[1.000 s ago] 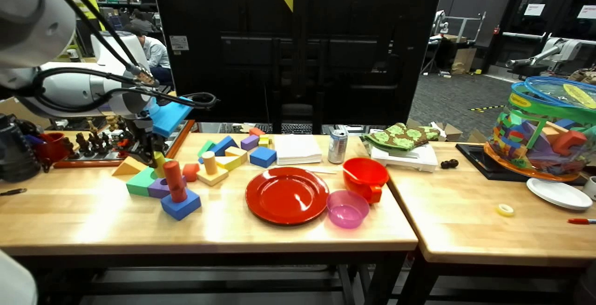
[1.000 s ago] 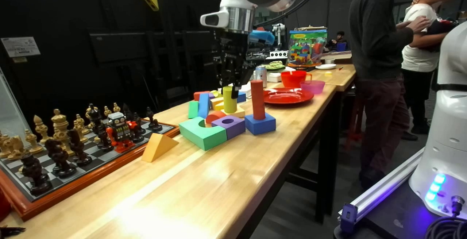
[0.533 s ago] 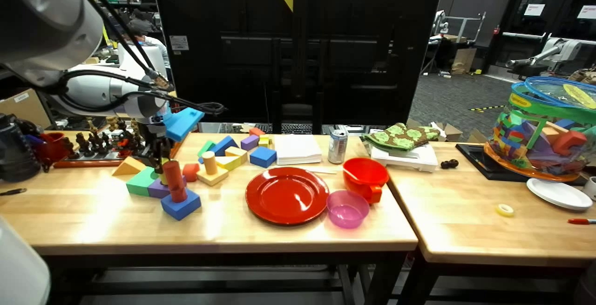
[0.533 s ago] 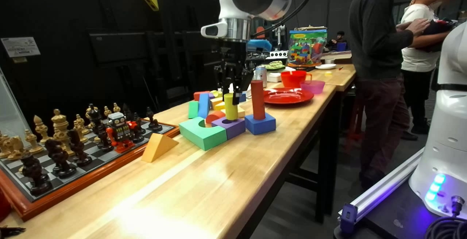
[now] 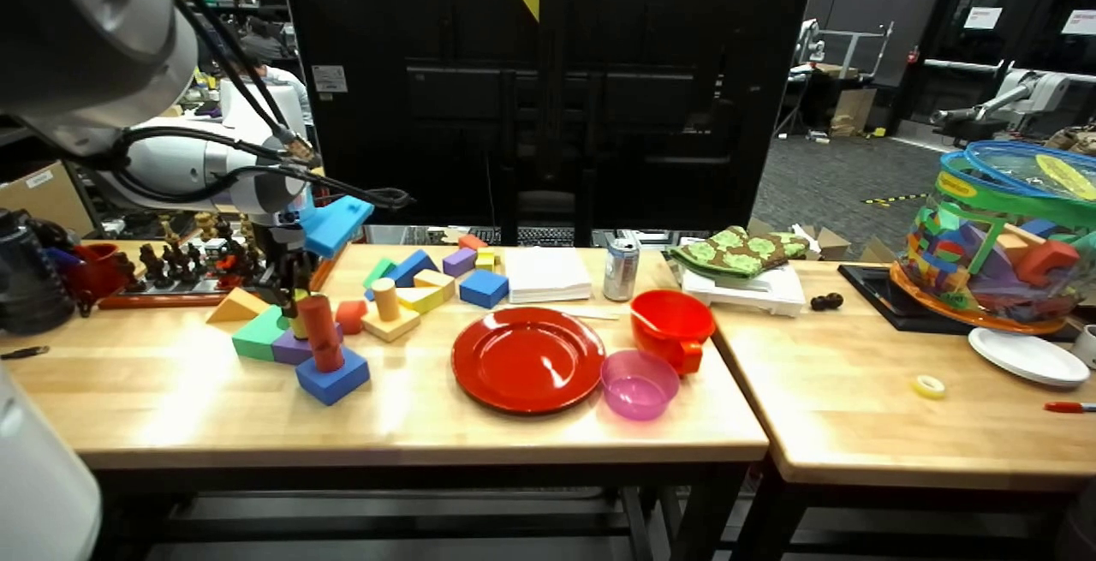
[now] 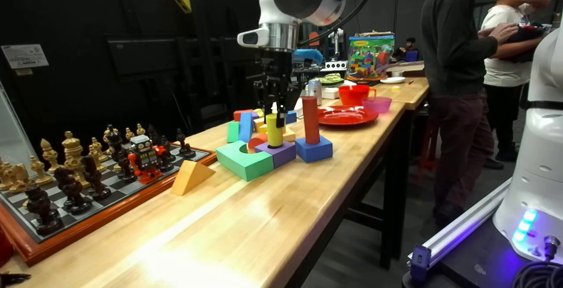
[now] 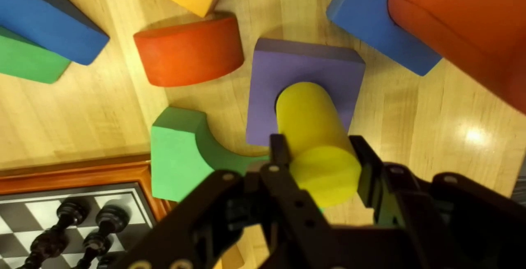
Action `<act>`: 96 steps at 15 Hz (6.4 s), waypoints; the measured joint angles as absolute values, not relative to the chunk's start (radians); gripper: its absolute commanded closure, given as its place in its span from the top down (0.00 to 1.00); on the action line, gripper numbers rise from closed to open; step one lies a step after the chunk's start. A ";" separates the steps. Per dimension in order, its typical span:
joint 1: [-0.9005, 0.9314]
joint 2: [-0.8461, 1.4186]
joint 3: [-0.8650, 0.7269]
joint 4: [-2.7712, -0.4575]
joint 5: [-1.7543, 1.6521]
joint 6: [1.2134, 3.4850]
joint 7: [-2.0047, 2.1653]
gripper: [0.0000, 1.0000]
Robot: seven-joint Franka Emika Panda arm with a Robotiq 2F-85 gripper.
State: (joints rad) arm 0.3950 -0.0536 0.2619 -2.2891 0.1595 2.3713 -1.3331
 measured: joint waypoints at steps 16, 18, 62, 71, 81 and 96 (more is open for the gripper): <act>0.372 -0.034 0.269 -2.286 0.221 2.371 -1.434 0.16; 0.372 -0.034 0.271 -2.285 0.221 2.371 -1.443 0.16; 0.373 -0.044 0.314 -2.281 0.191 2.371 -1.453 0.16; 0.353 -0.028 0.309 -2.279 0.237 2.372 -1.487 0.16; 0.356 -0.028 0.319 -2.277 0.237 2.372 -1.487 0.16; 0.343 -0.028 0.319 -2.276 0.236 2.372 -1.487 0.16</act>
